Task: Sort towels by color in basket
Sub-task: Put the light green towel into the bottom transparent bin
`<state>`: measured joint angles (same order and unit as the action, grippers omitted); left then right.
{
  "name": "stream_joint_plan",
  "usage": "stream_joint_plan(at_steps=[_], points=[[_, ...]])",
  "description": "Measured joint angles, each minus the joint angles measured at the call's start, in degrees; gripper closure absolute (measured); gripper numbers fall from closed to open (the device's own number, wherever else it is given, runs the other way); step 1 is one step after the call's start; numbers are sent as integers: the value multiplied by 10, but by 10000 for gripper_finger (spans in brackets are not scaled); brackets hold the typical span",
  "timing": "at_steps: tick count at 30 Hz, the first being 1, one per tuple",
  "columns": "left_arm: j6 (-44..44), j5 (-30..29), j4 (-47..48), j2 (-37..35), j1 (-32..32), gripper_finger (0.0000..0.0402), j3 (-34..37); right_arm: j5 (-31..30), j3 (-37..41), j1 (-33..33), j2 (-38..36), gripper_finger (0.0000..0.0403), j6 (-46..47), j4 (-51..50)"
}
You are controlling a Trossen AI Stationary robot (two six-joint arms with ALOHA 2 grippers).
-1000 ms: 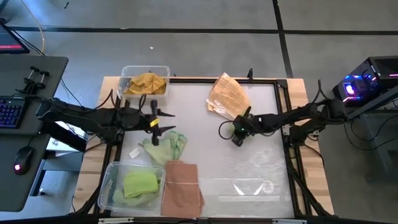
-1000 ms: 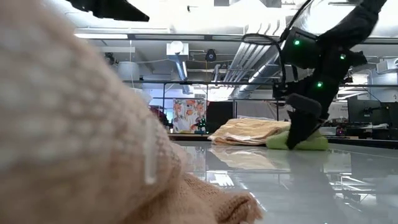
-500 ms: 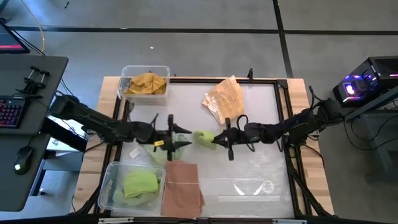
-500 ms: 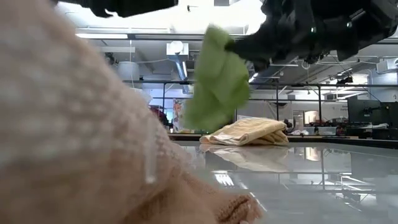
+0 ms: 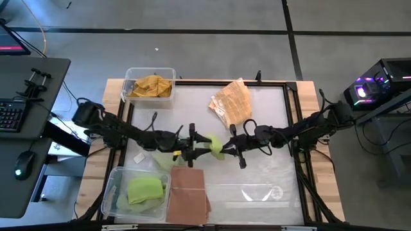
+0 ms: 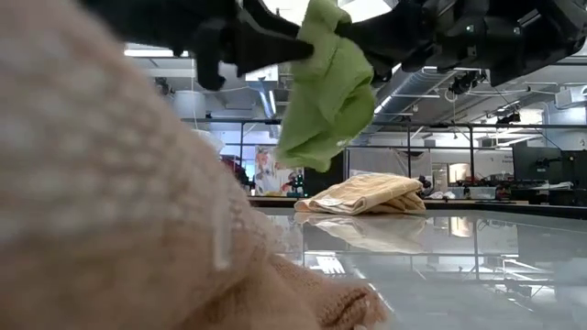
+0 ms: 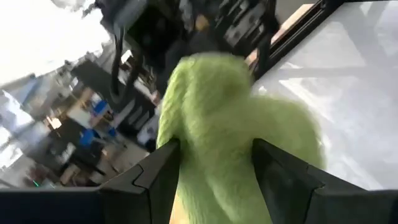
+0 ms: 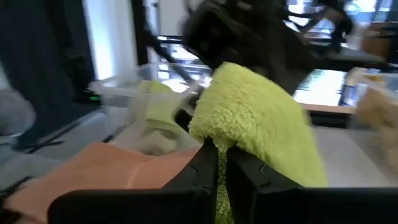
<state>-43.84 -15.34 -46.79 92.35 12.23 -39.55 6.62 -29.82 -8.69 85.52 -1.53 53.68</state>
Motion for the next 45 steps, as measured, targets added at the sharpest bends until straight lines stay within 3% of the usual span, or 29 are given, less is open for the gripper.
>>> stream_joint_plan(at_steps=[4, 7, 11, 15, 18, 21, 27, 32, 34, 37, 40, 42, 45], points=[[54, 12, 26, 29, -4, 218, -22, 11, 0, 0, 0, 387, 0, -3], [58, 34, 35, 46, -2, 245, -33, 11, 0, 0, 0, 384, 0, -2], [59, 74, 33, 47, 1, 312, -39, 12, 0, 0, 0, 362, 3, 13], [56, 63, 41, 35, 7, 386, -39, 14, 0, 0, -4, 315, 15, 20], [36, -3, 59, 18, 21, 389, -39, 11, 0, 0, -29, 282, 11, 16], [-15, -126, 110, -11, 51, 395, -38, -8, -1, 0, -68, 266, 4, -15], [-146, -382, 159, -97, 137, 399, -38, -112, -1, -13, -115, 263, -9, -76], [-207, -523, 236, -216, 226, 400, -38, -122, -1, -22, -113, 263, 5, -103], [-167, -558, 273, -267, 268, 401, -48, -122, -1, -25, -112, 263, 14, -118], [-35, -617, 370, -338, 335, 401, -82, -122, -1, -27, -113, 263, 15, -119], [150, -603, 509, -405, 409, 401, -116, -122, -1, -26, -113, 263, 15, -117], [309, -511, 626, -447, 452, 401, -137, -123, -1, -26, -113, 263, 15, -115], [533, -294, 754, -494, 488, 401, -155, -124, -1, -26, -113, 263, 15, -115]])
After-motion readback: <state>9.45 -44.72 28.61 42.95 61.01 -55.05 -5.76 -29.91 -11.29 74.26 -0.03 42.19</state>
